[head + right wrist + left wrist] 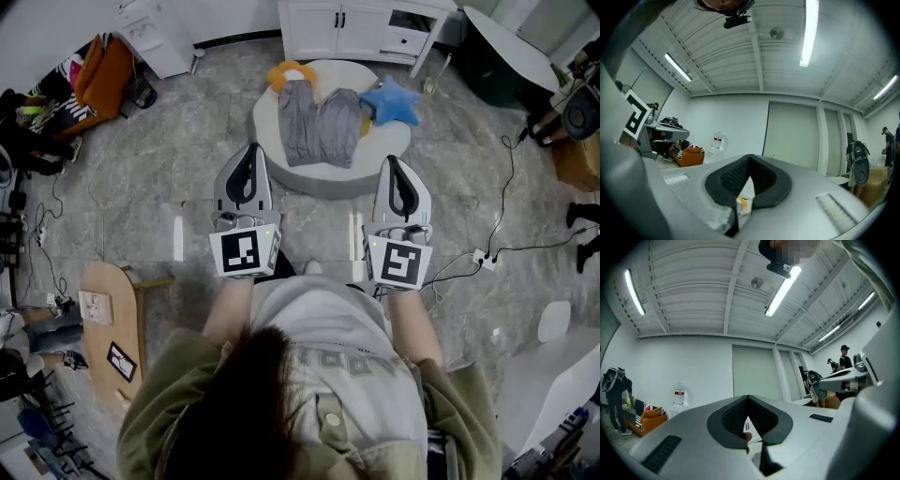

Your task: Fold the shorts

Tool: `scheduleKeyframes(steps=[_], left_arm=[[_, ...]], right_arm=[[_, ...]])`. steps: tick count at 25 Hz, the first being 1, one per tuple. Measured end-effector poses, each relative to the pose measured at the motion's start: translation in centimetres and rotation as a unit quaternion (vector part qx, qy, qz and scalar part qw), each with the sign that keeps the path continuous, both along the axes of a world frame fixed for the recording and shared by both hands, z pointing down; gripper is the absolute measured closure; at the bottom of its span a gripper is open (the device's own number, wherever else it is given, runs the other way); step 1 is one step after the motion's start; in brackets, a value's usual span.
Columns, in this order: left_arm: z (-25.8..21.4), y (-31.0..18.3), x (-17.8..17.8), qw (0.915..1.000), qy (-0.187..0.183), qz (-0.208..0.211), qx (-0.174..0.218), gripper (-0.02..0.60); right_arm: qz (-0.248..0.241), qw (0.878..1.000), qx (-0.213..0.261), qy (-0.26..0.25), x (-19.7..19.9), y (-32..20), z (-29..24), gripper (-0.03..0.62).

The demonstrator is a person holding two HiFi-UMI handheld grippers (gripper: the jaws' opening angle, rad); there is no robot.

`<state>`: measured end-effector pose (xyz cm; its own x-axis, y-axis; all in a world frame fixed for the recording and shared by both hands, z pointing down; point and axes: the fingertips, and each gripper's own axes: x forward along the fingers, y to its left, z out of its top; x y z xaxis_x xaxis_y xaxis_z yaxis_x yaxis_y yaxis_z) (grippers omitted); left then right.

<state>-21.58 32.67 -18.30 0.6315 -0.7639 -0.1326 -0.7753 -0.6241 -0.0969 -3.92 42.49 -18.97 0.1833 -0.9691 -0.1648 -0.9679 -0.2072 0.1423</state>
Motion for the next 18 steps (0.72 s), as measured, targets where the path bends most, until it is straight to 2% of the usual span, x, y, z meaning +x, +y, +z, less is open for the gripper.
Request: scheduleKeyframes(steps=[5,8,13,18], left_arm=[[0.1,0.1,0.1,1.0,-0.002,-0.001,-0.001,0.572],[0.1,0.3,0.3,1.0,-0.004,0.001,0.0,0.572],[0.2,0.4,0.6,1.0,-0.009,0.004,-0.001,0.572],[0.7,-0.2,0.6,0.9998,-0.01,0.003,-0.017,0.572]], right_arm=[[-0.004,1.0,-0.004,0.004,0.0,0.0,0.0,0.595],[0.005,0.999,-0.04,0.021,0.5,0.3,1.0,0.595],[-0.014,1.0,-0.012,0.008,0.0,-0.1,0.5,0.595],[-0.027,1.0,-0.014,0.0,0.0,-0.4,0.5,0.595]])
